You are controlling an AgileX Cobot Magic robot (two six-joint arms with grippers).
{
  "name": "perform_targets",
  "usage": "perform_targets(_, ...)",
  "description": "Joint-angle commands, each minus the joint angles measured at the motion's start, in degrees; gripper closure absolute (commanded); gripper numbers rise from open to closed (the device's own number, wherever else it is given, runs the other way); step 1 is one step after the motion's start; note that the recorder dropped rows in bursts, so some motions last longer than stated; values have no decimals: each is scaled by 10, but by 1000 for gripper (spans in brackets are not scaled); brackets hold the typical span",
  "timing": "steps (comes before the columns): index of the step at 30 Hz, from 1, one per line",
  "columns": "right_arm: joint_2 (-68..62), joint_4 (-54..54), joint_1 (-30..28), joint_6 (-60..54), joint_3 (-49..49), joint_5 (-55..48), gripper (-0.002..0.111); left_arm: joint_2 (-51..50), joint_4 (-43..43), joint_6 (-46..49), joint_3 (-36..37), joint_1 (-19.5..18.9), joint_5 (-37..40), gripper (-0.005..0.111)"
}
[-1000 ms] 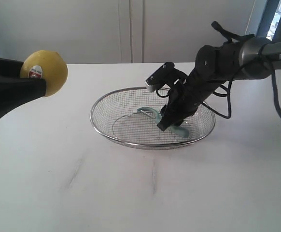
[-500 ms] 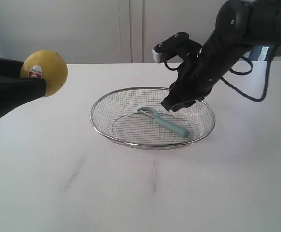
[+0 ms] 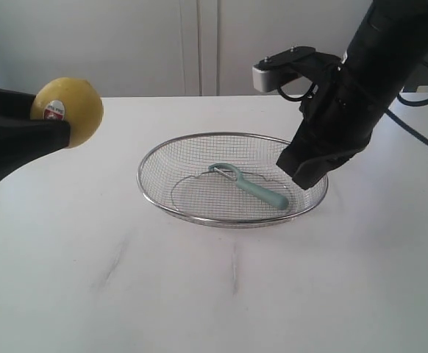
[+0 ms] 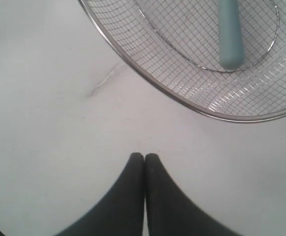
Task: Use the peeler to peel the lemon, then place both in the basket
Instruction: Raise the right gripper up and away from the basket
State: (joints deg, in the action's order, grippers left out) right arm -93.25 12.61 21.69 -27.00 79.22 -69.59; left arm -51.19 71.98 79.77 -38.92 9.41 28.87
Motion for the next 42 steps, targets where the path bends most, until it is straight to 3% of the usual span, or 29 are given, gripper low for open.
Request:
perform_targets(1,10,-3,-1,4,-2,-4,108,6,11,0,-5,1,7,107)
perform_targets(20,10,-3,-1,4,-2,-4,108,6,-7,-1,-5,0,29,107)
perform_targets(24,10,-3,-1,4,-2,-4,108,6,-5,-1,-5,0,3,107)
perform_targets(31,10,-3,-1,4,-2,-4,108,6,58,-1,-5,0,-80,107)
perform_targets(42,10,-3,-1,4,-2,-4,108,-7,136,47,-16,0,-87,107)
